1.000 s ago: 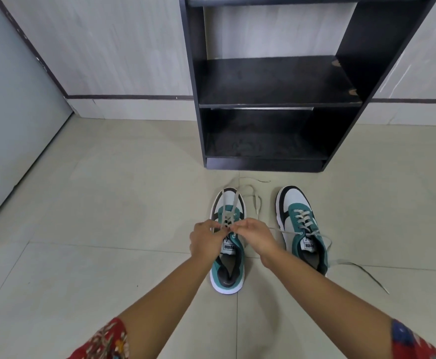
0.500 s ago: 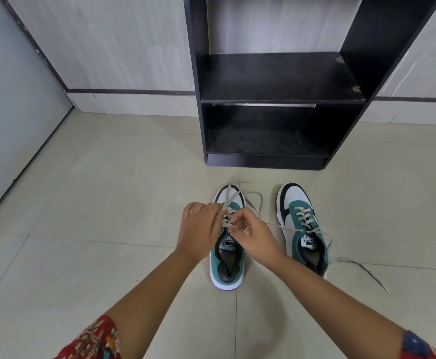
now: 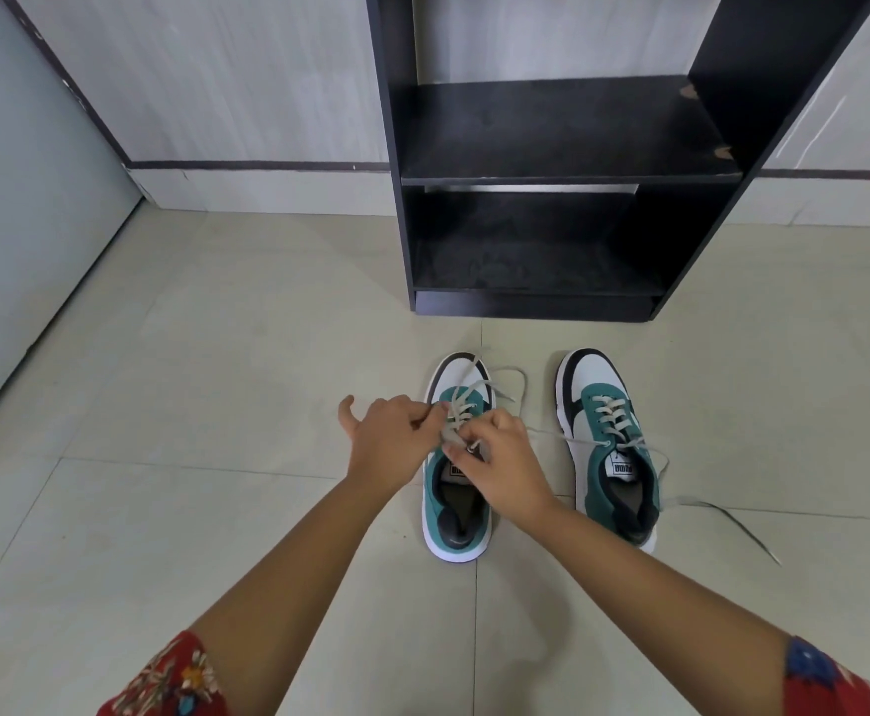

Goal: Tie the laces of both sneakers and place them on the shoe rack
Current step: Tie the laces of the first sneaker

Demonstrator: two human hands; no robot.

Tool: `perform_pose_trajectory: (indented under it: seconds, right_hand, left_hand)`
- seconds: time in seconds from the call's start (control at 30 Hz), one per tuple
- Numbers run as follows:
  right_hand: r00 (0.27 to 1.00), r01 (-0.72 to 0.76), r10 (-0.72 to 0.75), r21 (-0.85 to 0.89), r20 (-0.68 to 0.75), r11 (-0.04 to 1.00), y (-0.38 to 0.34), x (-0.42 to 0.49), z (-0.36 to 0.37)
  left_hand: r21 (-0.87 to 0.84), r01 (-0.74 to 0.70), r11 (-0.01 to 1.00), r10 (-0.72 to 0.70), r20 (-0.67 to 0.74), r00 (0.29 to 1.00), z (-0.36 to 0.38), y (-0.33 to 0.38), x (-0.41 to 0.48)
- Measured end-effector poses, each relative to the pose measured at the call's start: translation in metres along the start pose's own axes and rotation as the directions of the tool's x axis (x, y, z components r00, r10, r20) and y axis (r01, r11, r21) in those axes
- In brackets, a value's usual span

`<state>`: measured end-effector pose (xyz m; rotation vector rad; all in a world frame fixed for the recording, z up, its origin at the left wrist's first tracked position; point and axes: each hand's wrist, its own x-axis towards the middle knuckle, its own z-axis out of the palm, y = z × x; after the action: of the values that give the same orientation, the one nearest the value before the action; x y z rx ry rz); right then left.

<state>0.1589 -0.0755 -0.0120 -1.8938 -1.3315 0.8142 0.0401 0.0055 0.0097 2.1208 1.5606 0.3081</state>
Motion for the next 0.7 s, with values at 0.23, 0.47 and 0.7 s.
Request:
perform_pose_trajectory:
  seconds: [0.23, 0.47, 0.7]
  right_hand:
    - [0.987, -0.133, 0.159, 0.372, -0.04, 0.919, -0.007, 0.014, -0.062]
    - [0.973, -0.171, 0.161, -0.045, -0.164, 0.984, -0.001, 0.01, -0.098]
    - [0.957, -0.233, 0.291, -0.604, -0.002, 0.762, 0.02, -0.004, -0.085]
  left_hand:
    - [0.19, -0.049, 0.98, 0.093, -0.232, 0.968, -0.006, -0.024, -0.012]
    - [0.214, 0.062, 0.975, 0.011, -0.322, 0.947, -0.017, -0.044, -0.008]
    - [-0.275, 0.145, 0.951, -0.232, -0.316, 0.92, -0.027, -0.059, -0.005]
